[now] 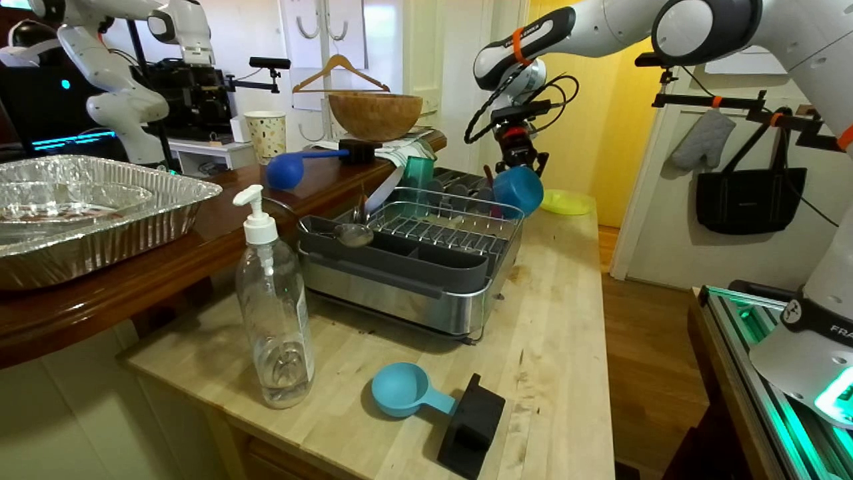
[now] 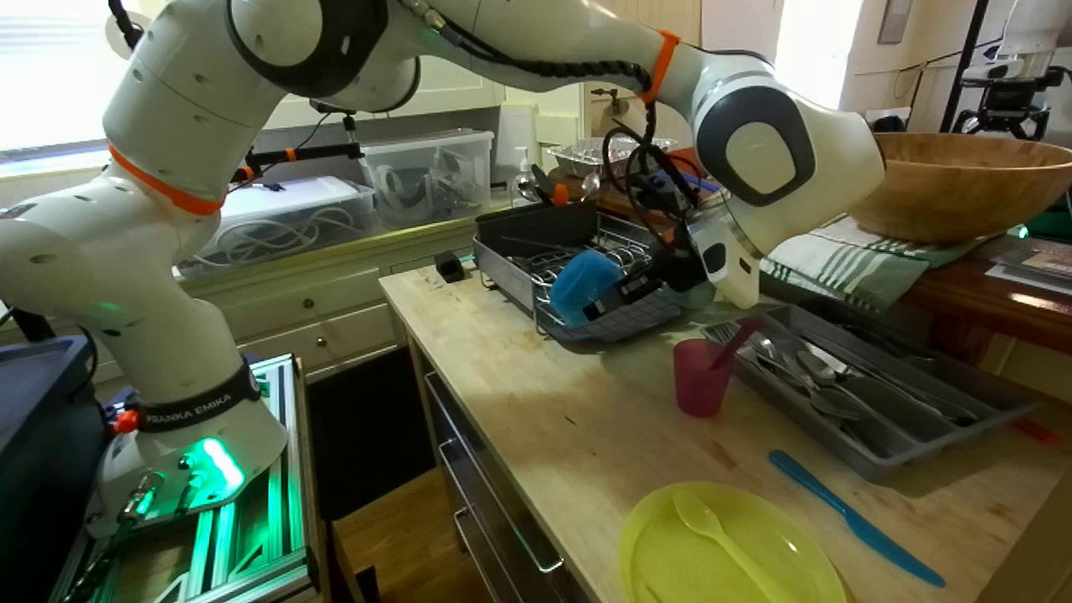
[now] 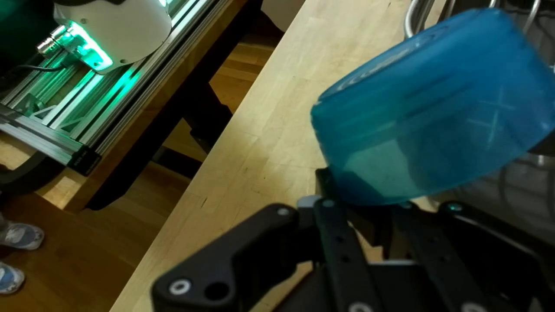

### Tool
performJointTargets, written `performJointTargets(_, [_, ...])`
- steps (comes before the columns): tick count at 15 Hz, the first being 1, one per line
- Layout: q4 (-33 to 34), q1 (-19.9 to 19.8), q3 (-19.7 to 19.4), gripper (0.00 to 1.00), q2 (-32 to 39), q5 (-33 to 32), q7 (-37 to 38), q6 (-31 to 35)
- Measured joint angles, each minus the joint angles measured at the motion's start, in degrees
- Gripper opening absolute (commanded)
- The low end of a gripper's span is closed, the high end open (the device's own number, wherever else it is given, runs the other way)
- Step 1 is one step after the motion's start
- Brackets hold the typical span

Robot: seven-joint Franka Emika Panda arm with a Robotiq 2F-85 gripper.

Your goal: Turn the blue bowl upside down, then place the blue spoon inside

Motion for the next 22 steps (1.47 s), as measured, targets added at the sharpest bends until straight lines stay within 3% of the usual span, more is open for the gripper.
performJointTargets(16, [-3.23, 4.53, -0.25, 0.02, -9.32, -3.7, -3.06, 2.88])
performJointTargets(22, [-10.31, 8.0, -0.33, 0.02, -15.63, -9.19, -4.54, 9.23])
